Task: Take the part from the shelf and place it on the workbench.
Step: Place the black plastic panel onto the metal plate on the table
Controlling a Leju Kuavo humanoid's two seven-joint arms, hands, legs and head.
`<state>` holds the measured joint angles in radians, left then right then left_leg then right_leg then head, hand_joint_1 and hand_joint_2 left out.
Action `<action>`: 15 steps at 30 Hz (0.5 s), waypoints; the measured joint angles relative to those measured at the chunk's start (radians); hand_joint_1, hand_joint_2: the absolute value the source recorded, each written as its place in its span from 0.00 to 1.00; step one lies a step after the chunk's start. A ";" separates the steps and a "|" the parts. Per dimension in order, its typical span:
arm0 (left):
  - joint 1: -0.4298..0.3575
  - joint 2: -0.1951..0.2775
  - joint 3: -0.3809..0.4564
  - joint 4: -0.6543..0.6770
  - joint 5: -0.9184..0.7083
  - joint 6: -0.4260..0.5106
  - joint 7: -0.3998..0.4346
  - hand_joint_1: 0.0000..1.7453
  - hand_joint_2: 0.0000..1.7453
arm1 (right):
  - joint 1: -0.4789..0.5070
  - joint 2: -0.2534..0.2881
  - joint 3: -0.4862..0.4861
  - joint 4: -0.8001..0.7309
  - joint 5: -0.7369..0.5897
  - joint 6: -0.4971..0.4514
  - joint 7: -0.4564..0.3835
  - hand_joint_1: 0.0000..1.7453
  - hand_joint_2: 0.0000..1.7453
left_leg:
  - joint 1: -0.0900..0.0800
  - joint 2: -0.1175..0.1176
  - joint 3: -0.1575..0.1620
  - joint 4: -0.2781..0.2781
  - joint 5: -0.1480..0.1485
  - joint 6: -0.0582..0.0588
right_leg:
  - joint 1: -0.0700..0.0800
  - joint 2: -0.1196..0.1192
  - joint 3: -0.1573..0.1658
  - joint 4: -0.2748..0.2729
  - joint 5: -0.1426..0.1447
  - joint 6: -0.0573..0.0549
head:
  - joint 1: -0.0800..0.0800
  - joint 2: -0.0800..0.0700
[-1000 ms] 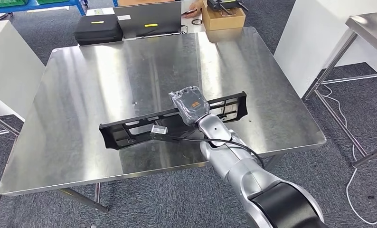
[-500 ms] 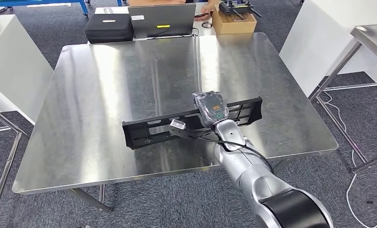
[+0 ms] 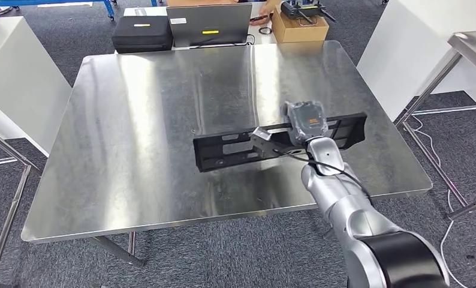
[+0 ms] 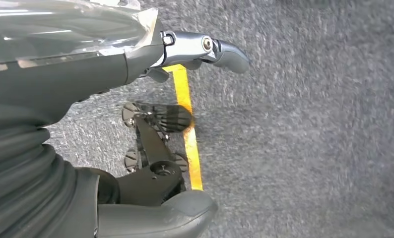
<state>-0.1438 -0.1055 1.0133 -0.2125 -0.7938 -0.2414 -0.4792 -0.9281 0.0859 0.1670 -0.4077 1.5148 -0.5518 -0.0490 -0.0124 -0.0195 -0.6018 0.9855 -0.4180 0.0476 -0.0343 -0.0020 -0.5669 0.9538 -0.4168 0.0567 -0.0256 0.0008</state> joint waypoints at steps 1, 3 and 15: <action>0.001 -0.004 0.003 0.000 0.004 0.006 -0.004 0.00 1.00 | -0.018 -0.013 -0.011 0.012 -0.010 -0.005 0.000 1.00 1.00 | 0.000 0.000 -0.001 0.000 0.000 0.001 | 0.000 0.000 -0.001 0.000 0.000 0.000 | 0.000 0.000; 0.006 -0.009 0.012 0.000 0.015 0.012 -0.020 0.00 1.00 | -0.043 -0.032 -0.032 0.031 -0.030 -0.022 0.000 1.00 1.00 | 0.001 0.001 -0.002 0.000 0.001 0.001 | 0.001 0.000 -0.001 0.000 0.001 0.001 | 0.000 0.000; 0.027 -0.013 0.044 0.000 0.040 0.015 -0.050 0.00 1.00 | -0.053 -0.048 -0.066 0.073 -0.041 -0.054 -0.003 1.00 1.00 | 0.005 0.005 -0.003 0.000 0.001 0.000 | 0.005 0.002 -0.004 0.002 0.001 0.001 | 0.000 0.000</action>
<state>-0.1165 -0.1183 1.0574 -0.2125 -0.7541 -0.2266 -0.5294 -0.9812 0.0378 0.1011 -0.3347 1.4739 -0.6058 -0.0520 -0.0077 -0.0149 -0.6048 0.9853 -0.4172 0.0480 -0.0296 -0.0002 -0.5711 0.9556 -0.4162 0.0576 -0.0256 0.0008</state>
